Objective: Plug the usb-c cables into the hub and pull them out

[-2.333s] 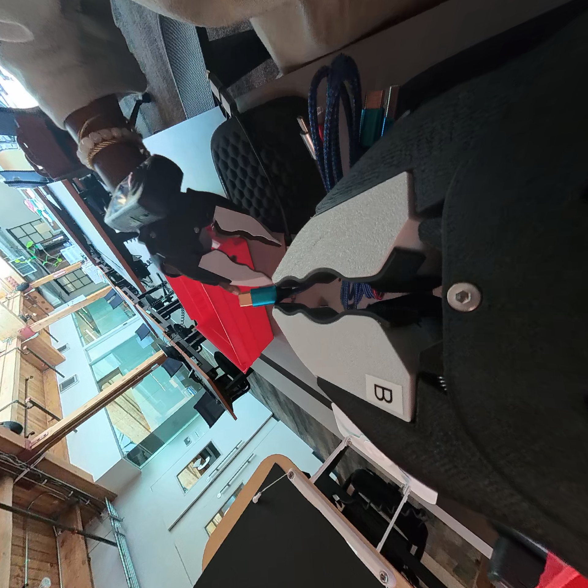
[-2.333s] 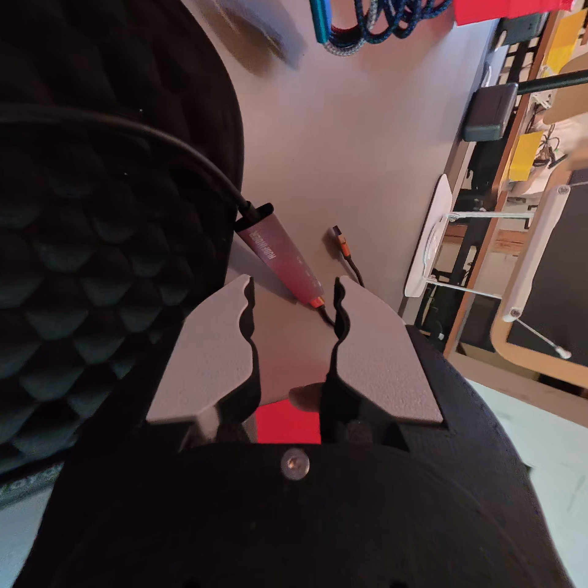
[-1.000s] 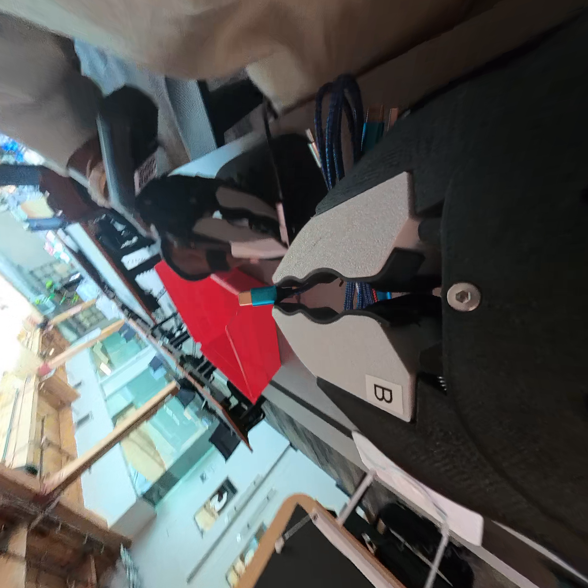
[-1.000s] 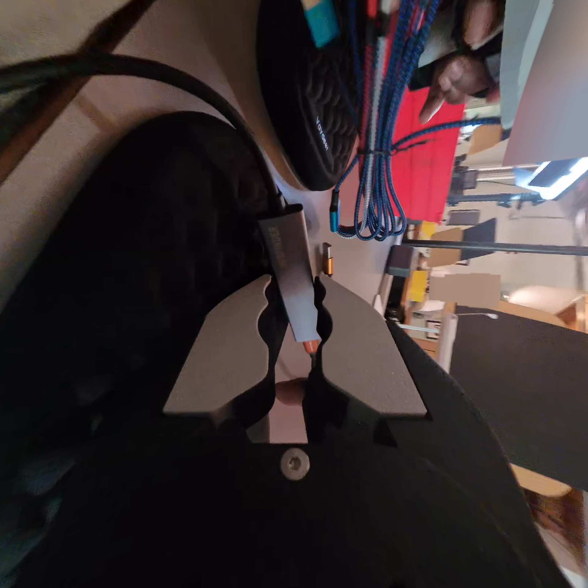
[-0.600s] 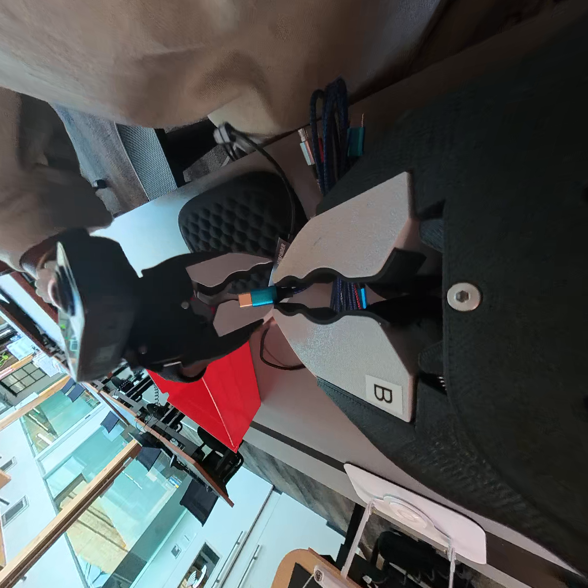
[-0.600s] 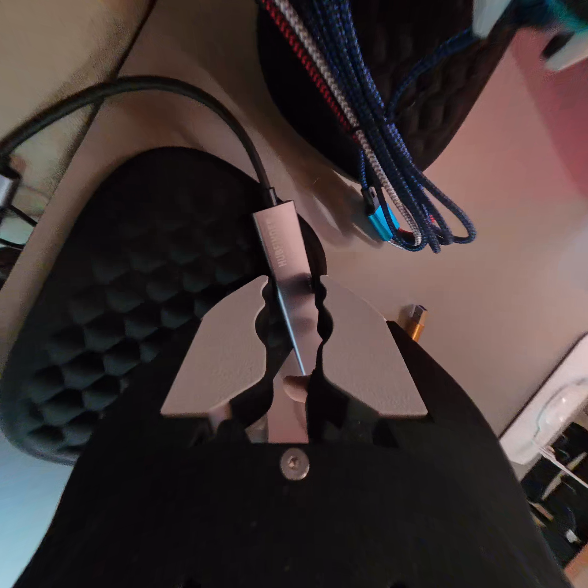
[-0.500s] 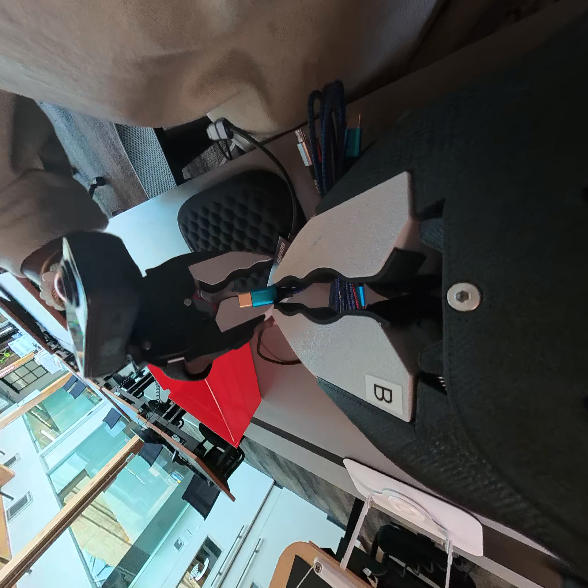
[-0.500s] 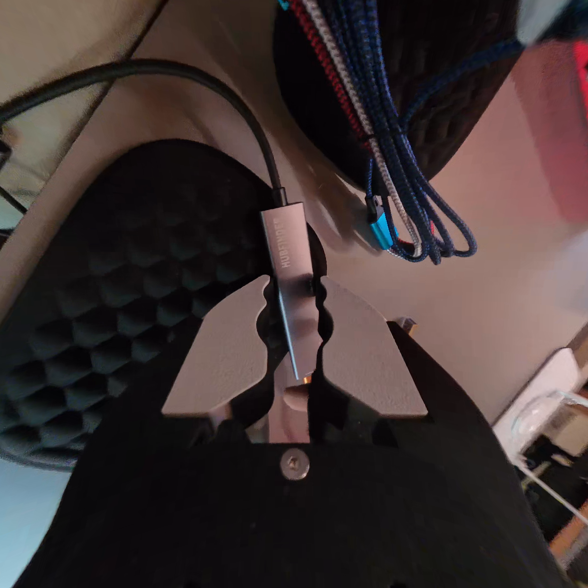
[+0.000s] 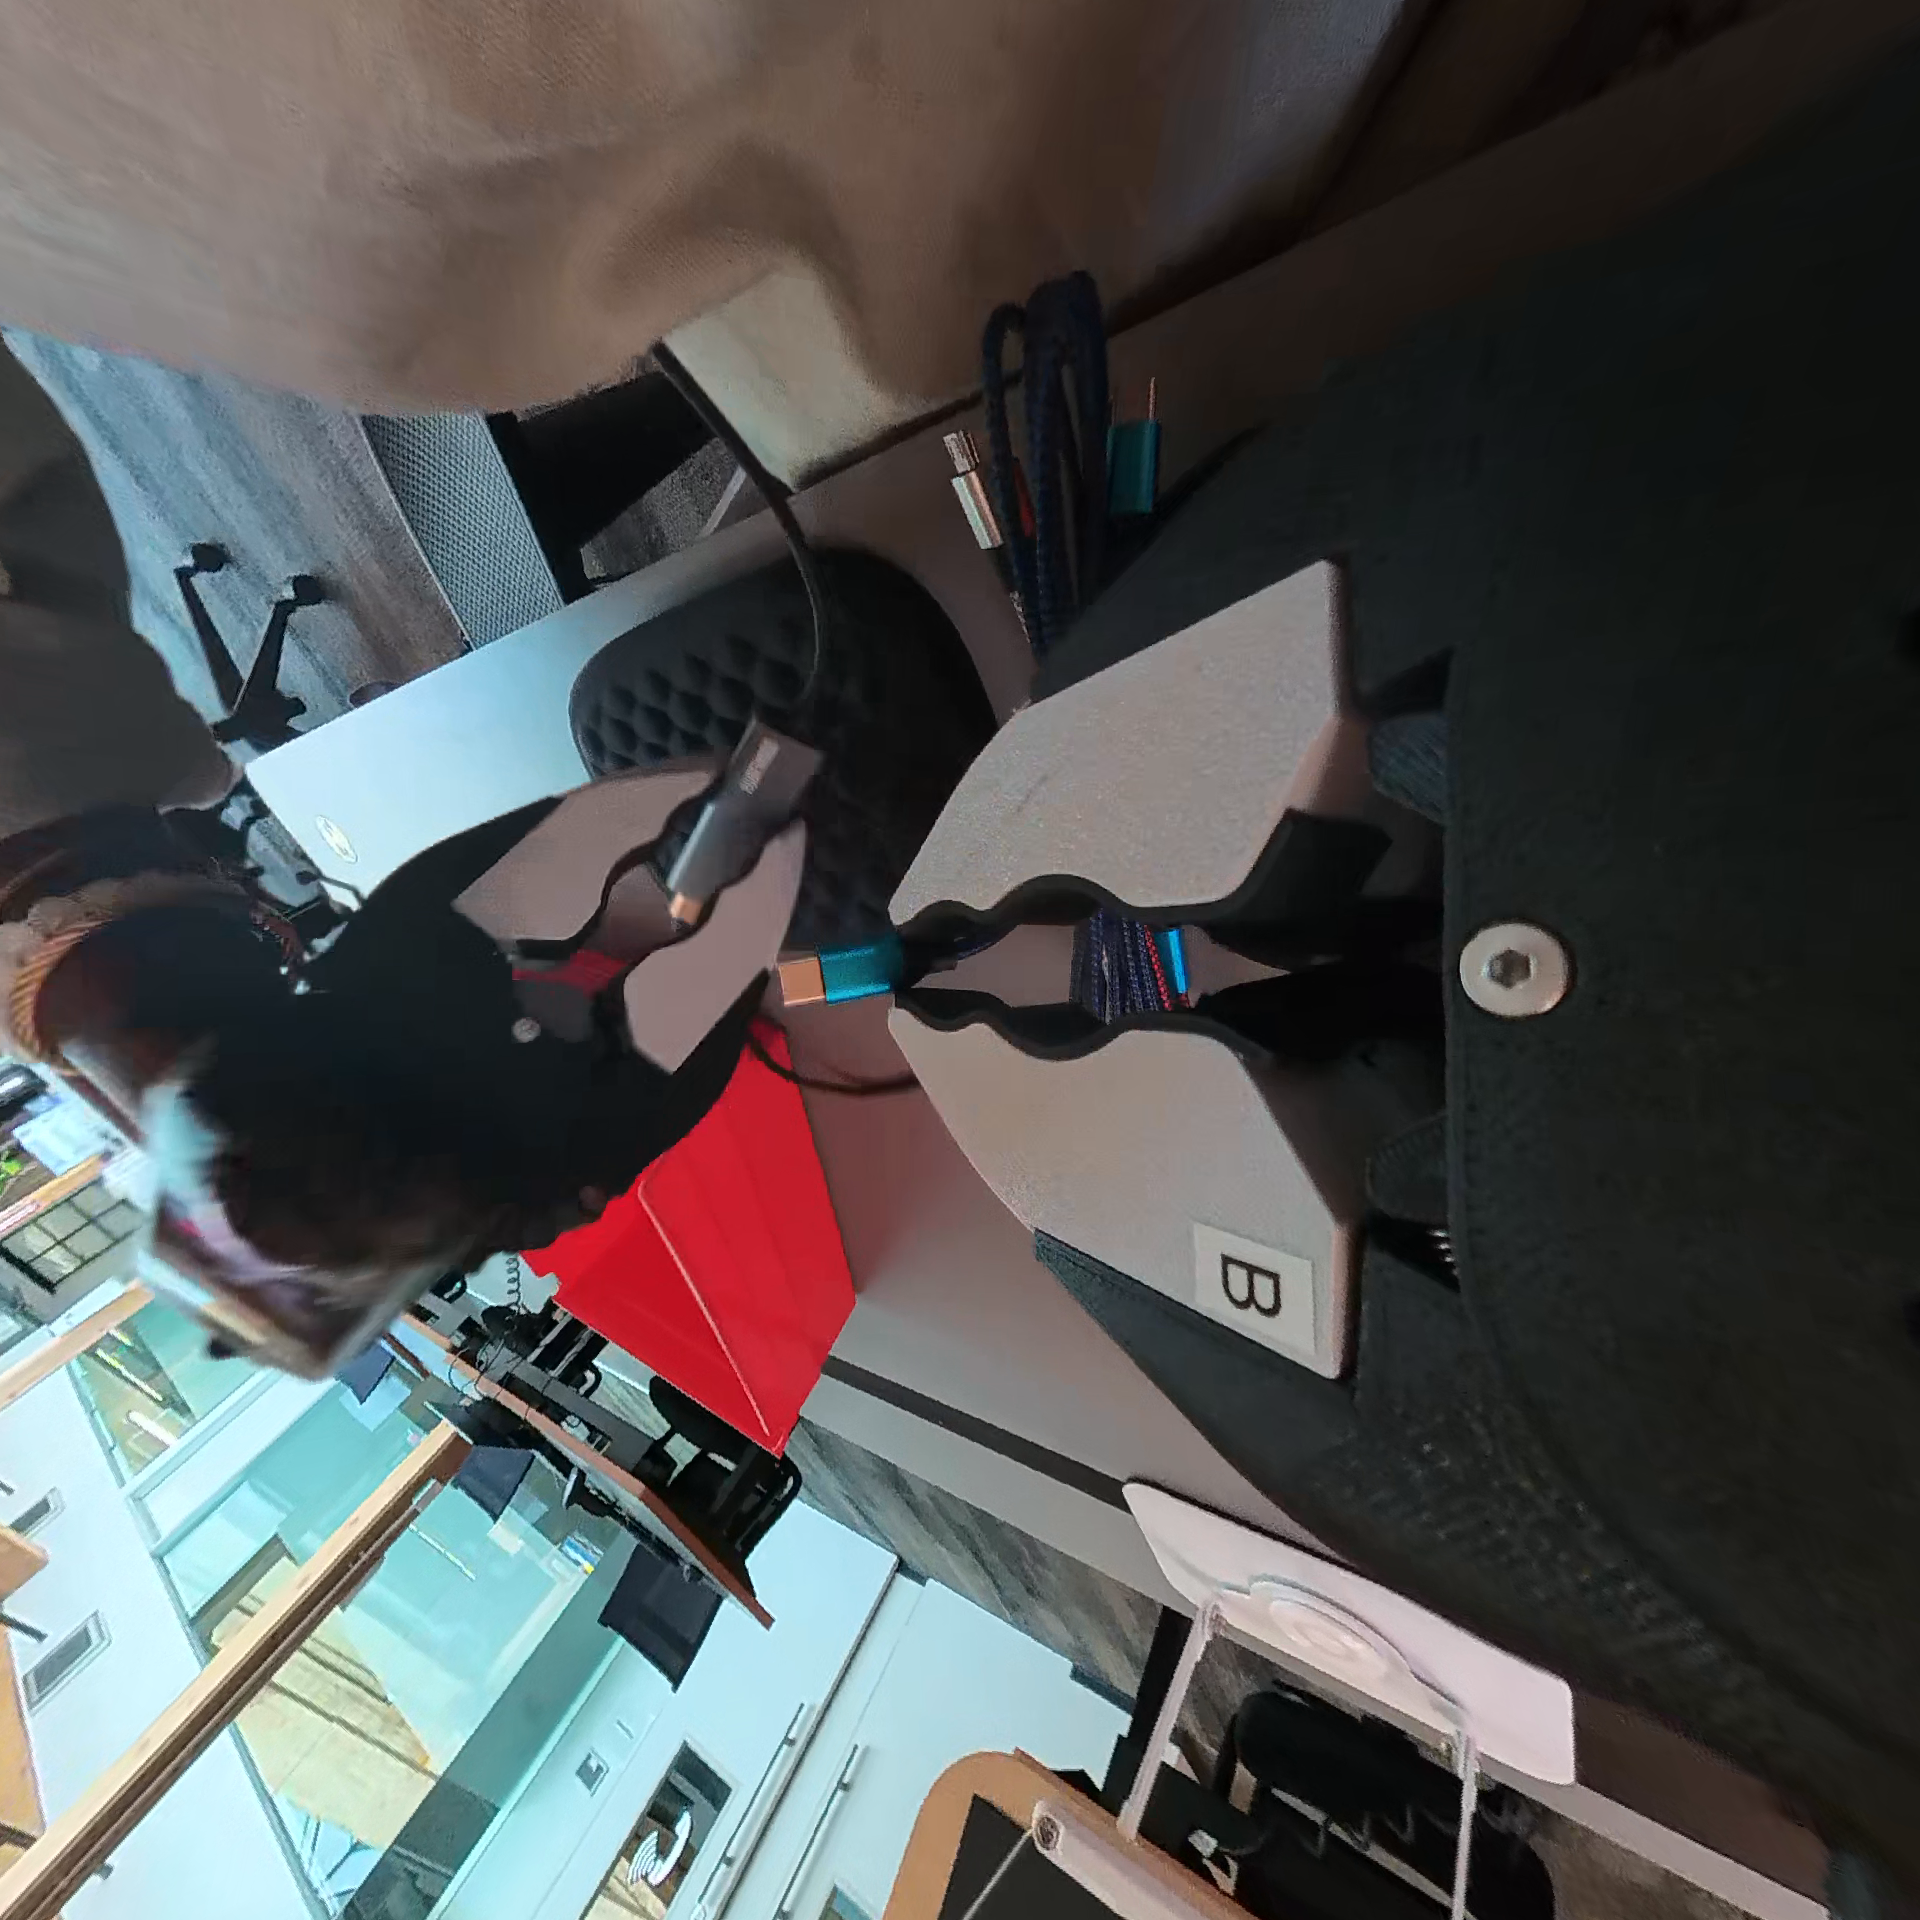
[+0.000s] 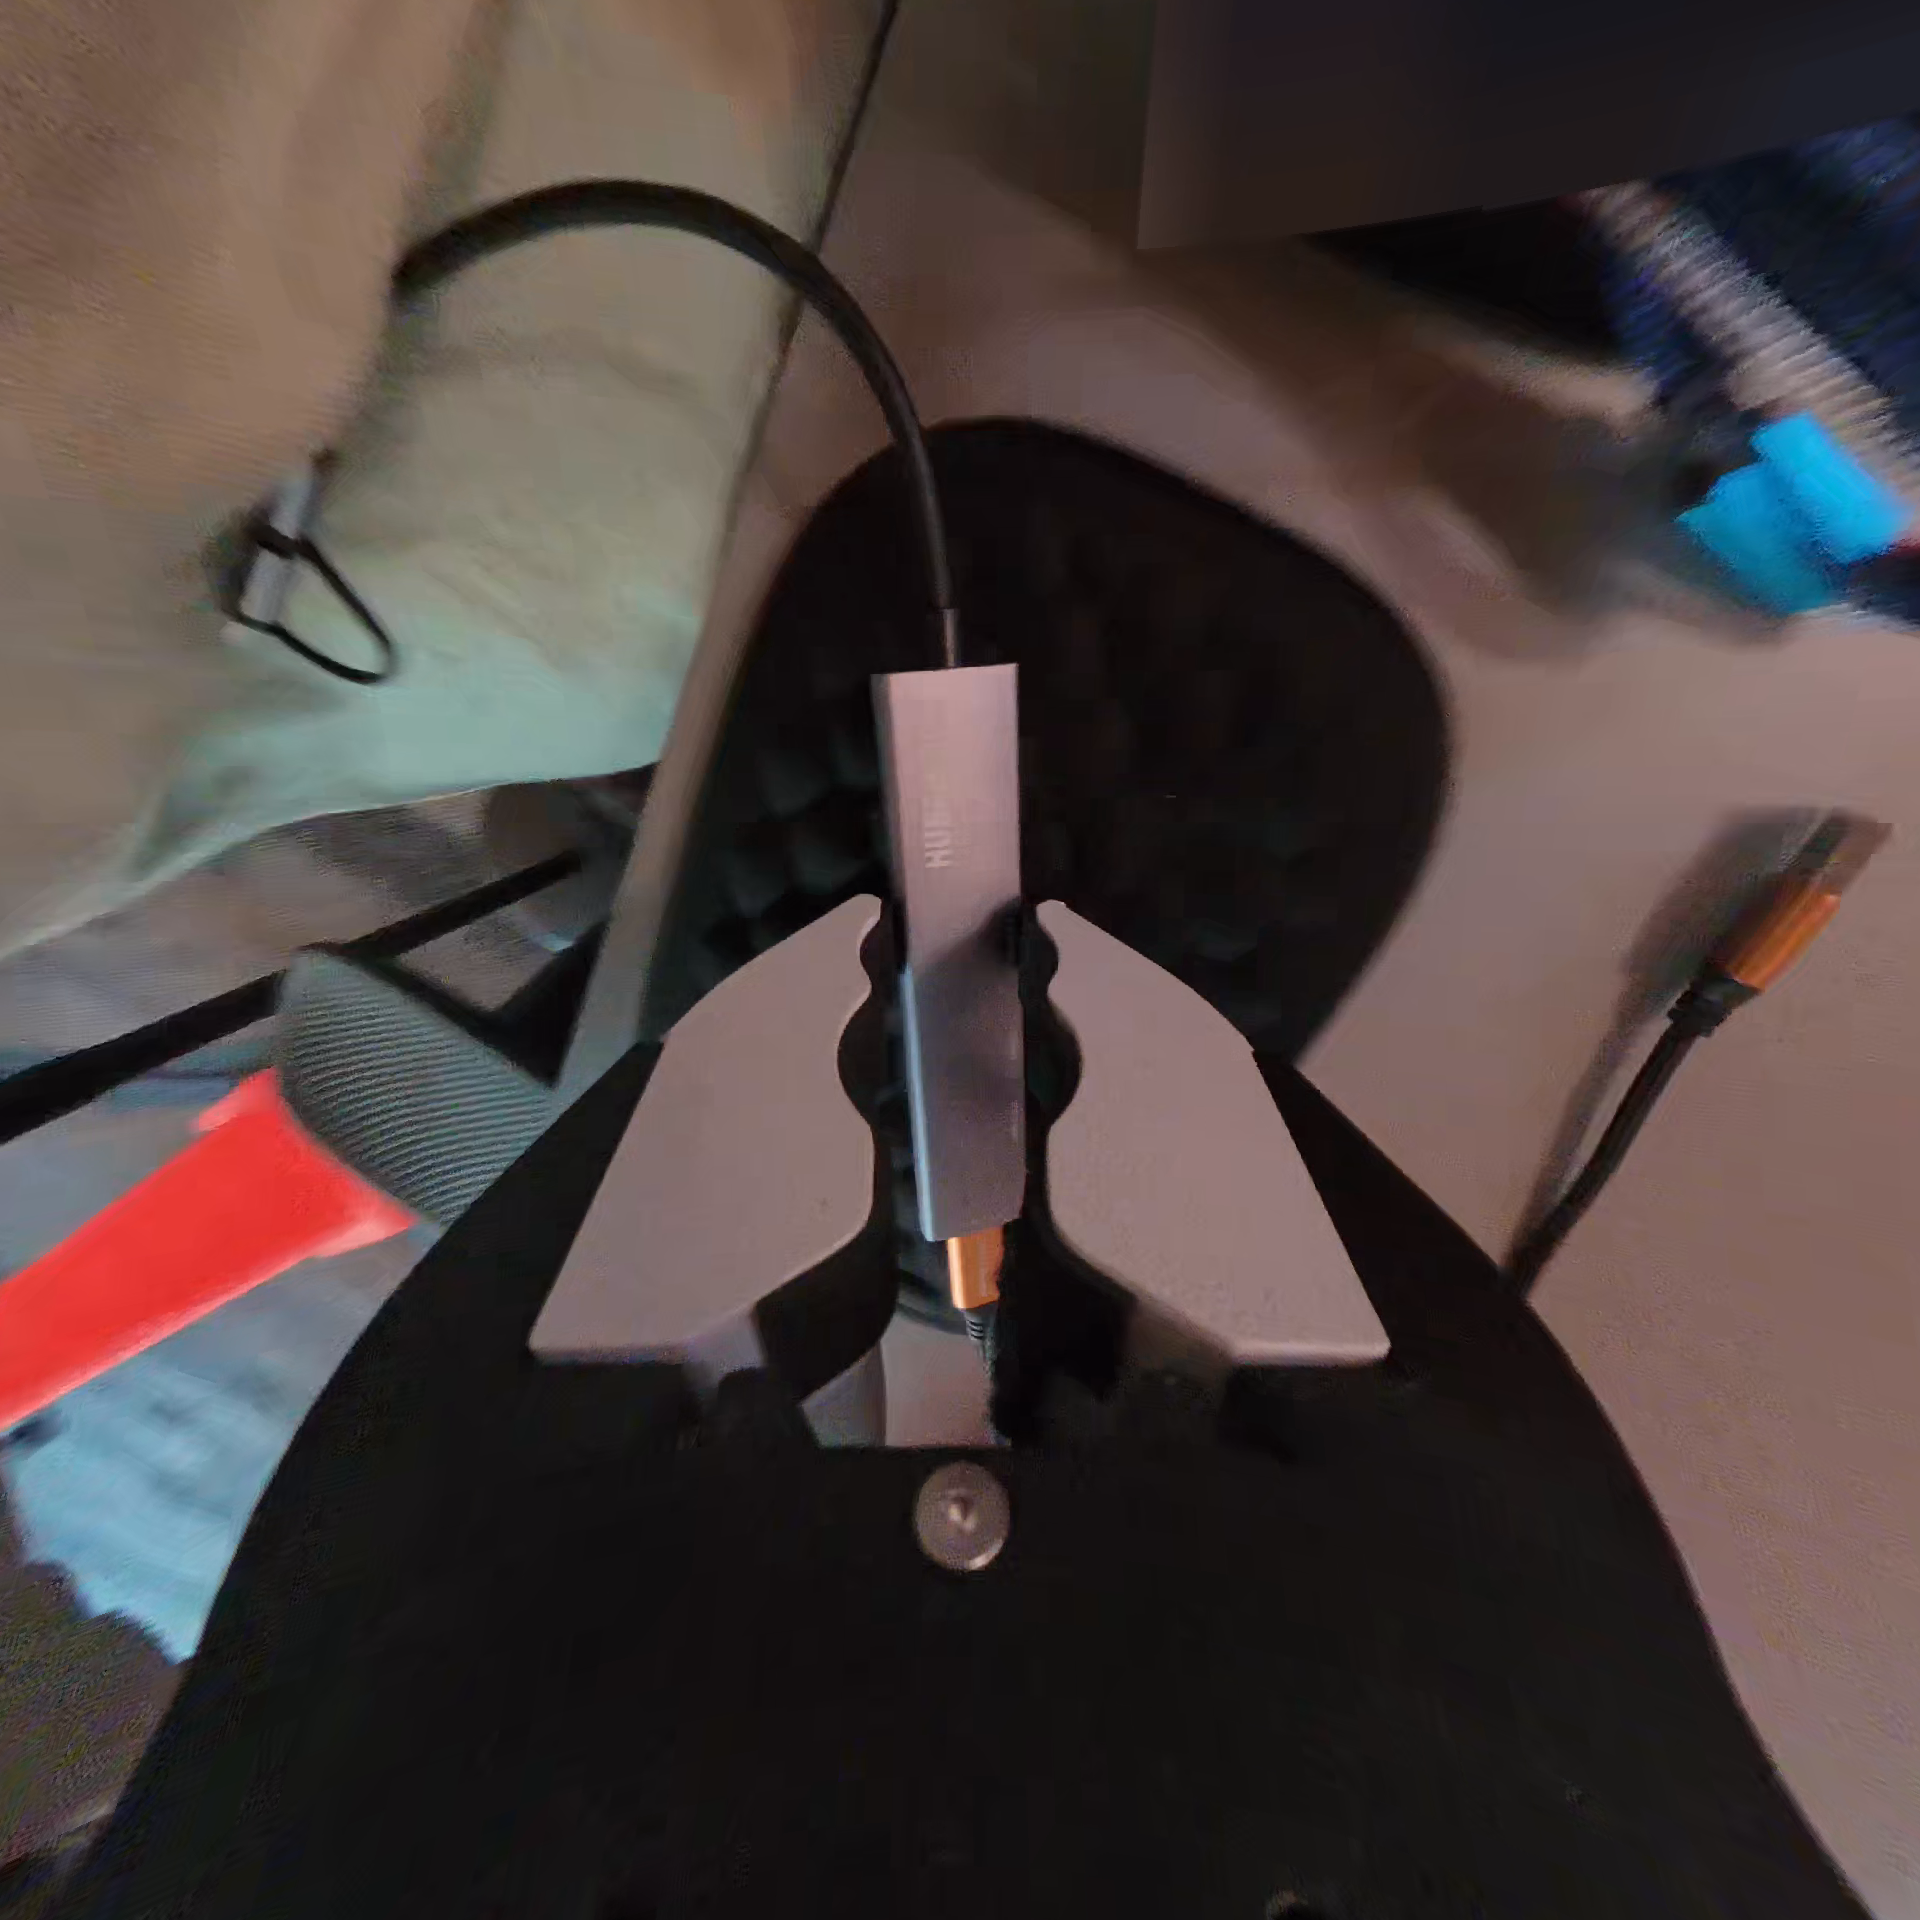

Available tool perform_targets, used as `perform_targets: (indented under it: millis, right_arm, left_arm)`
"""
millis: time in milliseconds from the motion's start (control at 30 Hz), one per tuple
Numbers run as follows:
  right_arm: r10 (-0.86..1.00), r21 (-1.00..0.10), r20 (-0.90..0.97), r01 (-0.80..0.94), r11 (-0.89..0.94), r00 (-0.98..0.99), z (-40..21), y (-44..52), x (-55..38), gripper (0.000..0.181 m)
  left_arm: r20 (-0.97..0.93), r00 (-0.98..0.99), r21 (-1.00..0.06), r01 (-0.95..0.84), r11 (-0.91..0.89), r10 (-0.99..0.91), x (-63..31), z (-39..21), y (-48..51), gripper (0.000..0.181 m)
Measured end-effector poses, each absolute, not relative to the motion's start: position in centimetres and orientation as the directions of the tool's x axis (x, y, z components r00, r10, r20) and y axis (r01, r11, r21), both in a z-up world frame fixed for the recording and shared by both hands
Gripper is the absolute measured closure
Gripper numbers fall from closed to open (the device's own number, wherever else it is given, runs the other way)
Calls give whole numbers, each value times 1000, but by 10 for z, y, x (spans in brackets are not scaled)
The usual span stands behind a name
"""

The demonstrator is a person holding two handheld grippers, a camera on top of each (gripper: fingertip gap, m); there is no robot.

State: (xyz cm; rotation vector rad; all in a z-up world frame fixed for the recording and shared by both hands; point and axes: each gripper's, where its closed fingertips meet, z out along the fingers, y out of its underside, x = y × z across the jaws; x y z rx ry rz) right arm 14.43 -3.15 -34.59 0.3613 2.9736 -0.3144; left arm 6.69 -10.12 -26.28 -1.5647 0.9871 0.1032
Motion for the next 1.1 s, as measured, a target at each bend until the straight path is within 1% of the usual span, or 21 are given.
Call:
perform_targets:
  millis: [33, 100, 167, 233, 300, 333, 433, 567, 667, 800, 867, 933, 1000, 1100]
  right_arm:
    - [222, -172, -205, 258, 951, -953, -352, -32, 149, 160]
    - [181, -201, -230, 229, 952, -956, -353, -34, 147, 160]
    - [145, -287, -194, 198, 937, -970, -354, -40, 133, 161]
    - [156, -357, -216, 227, 906, -964, -353, -45, 127, 160]
    - [158, -442, -130, 200, 874, -979, -351, -49, 113, 161]
    - [160, -459, -71, 175, 871, -985, -351, -48, 105, 160]
    - [163, -438, -11, 151, 886, -987, -351, -49, 100, 160]
    - [158, -403, 126, 95, 910, -979, -348, -49, 97, 159]
    - [179, -406, 186, 90, 909, -966, -348, -48, 97, 159]
    - [225, -432, 165, 135, 892, -960, -348, -48, 96, 159]
    - [239, -443, 154, 150, 884, -959, -348, -48, 96, 159]
    - [252, -451, 151, 160, 878, -956, -348, -48, 95, 158]
    - [255, -454, 156, 160, 876, -954, -348, -47, 95, 158]
    - [244, -460, 200, 128, 878, -949, -347, -47, 94, 158]
  left_arm:
    - [-569, 637, -778, -622, 89, -520, 67, -263, -101, 174]
    - [-561, 643, -788, -608, 98, -522, 67, -263, -100, 174]
    - [-560, 642, -792, -600, 111, -524, 69, -264, -100, 174]
    - [-555, 641, -797, -593, 117, -530, 69, -265, -101, 174]
    - [-547, 646, -804, -583, 118, -533, 67, -265, -103, 174]
    - [-542, 650, -809, -576, 120, -533, 66, -265, -104, 174]
    - [-529, 661, -821, -558, 122, -533, 63, -265, -105, 174]
    - [-527, 656, -819, -562, 117, -541, 64, -267, -105, 174]
    - [-542, 649, -784, -619, 44, -533, 61, -277, -99, 174]
    - [-517, 594, -695, -712, -103, -617, 72, -310, -87, 174]
    - [-469, 584, -694, -708, -133, -663, 79, -323, -85, 174]
    - [-412, 576, -722, -679, -132, -706, 90, -330, -84, 177]
    - [-377, 565, -683, -705, -191, -734, 91, -344, -83, 177]
    - [-358, 591, -676, -698, -236, -723, 88, -346, -79, 177]
